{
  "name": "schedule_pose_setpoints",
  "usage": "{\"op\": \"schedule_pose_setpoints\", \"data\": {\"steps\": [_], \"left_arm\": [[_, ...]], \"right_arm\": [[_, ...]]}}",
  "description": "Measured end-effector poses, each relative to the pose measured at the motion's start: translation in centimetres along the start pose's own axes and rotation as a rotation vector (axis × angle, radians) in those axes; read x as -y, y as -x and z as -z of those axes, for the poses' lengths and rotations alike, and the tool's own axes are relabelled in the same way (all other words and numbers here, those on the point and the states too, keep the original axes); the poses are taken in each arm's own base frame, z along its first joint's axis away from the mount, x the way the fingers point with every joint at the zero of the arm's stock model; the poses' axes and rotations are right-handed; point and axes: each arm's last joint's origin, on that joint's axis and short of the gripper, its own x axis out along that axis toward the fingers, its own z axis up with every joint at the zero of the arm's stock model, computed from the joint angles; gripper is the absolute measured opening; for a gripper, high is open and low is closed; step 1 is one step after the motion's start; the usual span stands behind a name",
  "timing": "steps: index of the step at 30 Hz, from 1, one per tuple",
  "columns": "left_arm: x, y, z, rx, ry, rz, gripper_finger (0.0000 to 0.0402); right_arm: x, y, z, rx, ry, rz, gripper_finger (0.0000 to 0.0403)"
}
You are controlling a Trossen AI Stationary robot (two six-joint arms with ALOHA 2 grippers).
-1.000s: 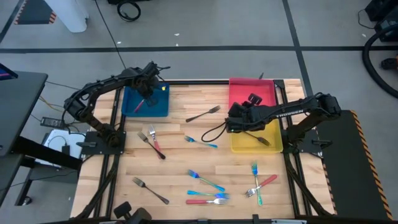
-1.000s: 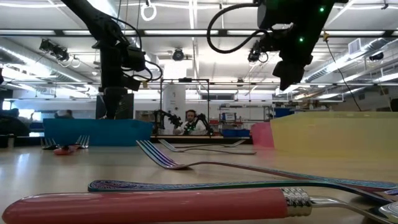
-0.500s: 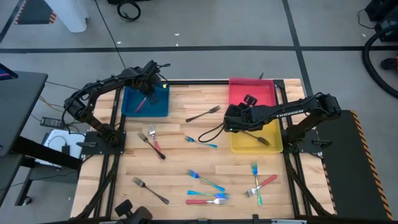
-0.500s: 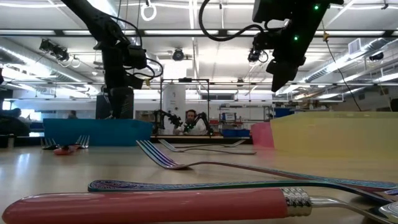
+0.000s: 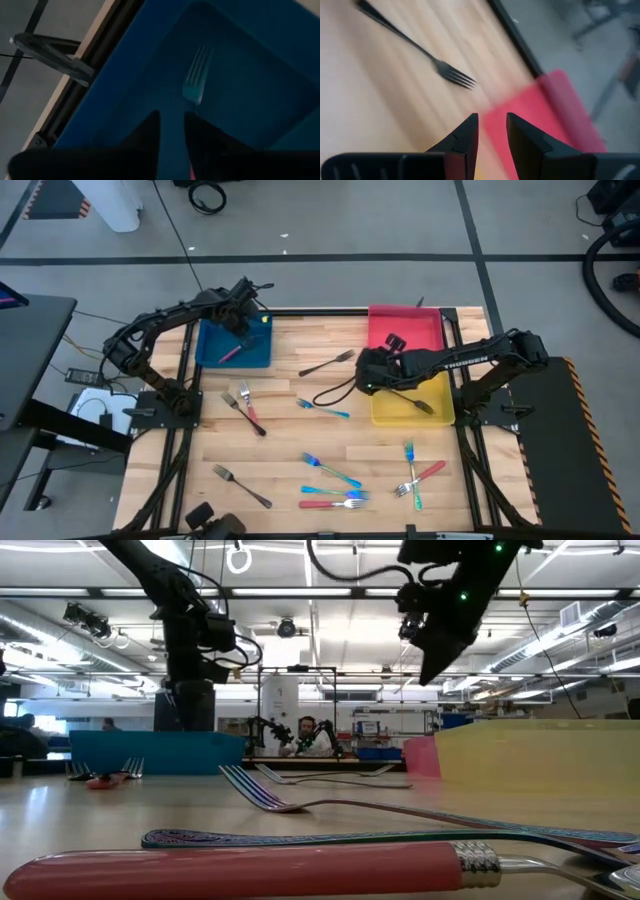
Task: Sort silverware by color (type)
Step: Put the blue fork into the red bin
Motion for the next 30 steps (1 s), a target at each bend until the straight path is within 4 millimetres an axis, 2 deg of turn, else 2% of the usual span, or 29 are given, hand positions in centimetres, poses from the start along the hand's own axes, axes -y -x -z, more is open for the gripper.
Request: {"op": "schedule_pose_setpoints", "data": {"steps": [6, 12, 21, 26, 30], "left_arm": [[1.4, 0.3, -0.3, 0.007, 0.007, 0.015, 0.0104], [4.0, 1.1, -0.9, 0.044, -0.081, 0.082, 0.0105], [9.0, 2.6, -1.3, 0.104, -0.245, 0.125, 0.0105], [11.1, 3.7, -1.8, 0.171, -0.299, 0.144, 0.0105], [12.6, 4.5, -2.1, 0.225, -0.286, 0.164, 0.0105]], "right_arm": [[-1.5, -0.1, -2.3, 0.196, -0.075, -0.286, 0.0108], [-2.6, -1.3, -2.0, 0.355, -0.03, -0.525, 0.0108], [-2.9, -3.7, -0.8, 0.373, -0.1, -0.6, 0.0108], [-5.3, -5.8, -0.9, 0.392, -0.044, -0.698, 0.0108], [-6.8, -7.2, -1.7, 0.354, -0.01, -0.709, 0.0108]]}}
